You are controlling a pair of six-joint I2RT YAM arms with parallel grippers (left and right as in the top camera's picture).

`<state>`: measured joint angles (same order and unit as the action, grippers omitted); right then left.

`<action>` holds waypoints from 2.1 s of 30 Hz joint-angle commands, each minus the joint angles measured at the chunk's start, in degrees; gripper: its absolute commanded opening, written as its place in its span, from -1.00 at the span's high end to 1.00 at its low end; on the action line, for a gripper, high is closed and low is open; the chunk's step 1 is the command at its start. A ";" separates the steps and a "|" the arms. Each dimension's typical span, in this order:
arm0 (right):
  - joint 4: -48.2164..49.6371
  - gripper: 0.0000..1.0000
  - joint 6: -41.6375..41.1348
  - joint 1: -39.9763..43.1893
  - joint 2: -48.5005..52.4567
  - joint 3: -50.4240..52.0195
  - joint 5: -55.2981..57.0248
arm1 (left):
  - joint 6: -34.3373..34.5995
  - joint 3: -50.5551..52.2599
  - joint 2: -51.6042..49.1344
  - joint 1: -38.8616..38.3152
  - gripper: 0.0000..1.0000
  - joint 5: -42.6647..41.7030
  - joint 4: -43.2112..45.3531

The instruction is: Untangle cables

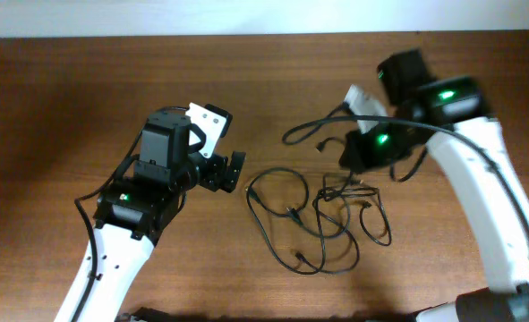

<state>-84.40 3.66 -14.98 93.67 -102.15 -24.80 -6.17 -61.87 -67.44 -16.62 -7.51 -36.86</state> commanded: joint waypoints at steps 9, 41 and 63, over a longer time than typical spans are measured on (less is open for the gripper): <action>3.41 0.92 -6.32 0.00 -1.95 -38.21 1.64 | 4.24 -0.11 0.81 0.28 -0.98 -11.17 3.08; 10.80 0.92 -8.61 0.00 -1.92 -38.23 -14.49 | -10.80 -0.09 -15.93 0.13 -0.95 -46.75 16.24; 1.51 0.92 -8.41 0.07 -1.92 -38.23 9.88 | -7.93 -0.11 -25.33 5.40 1.00 -60.04 21.09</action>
<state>-81.06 -4.54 -14.98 91.98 -139.41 -24.82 -14.55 -61.71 -92.60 -13.58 -54.50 -18.52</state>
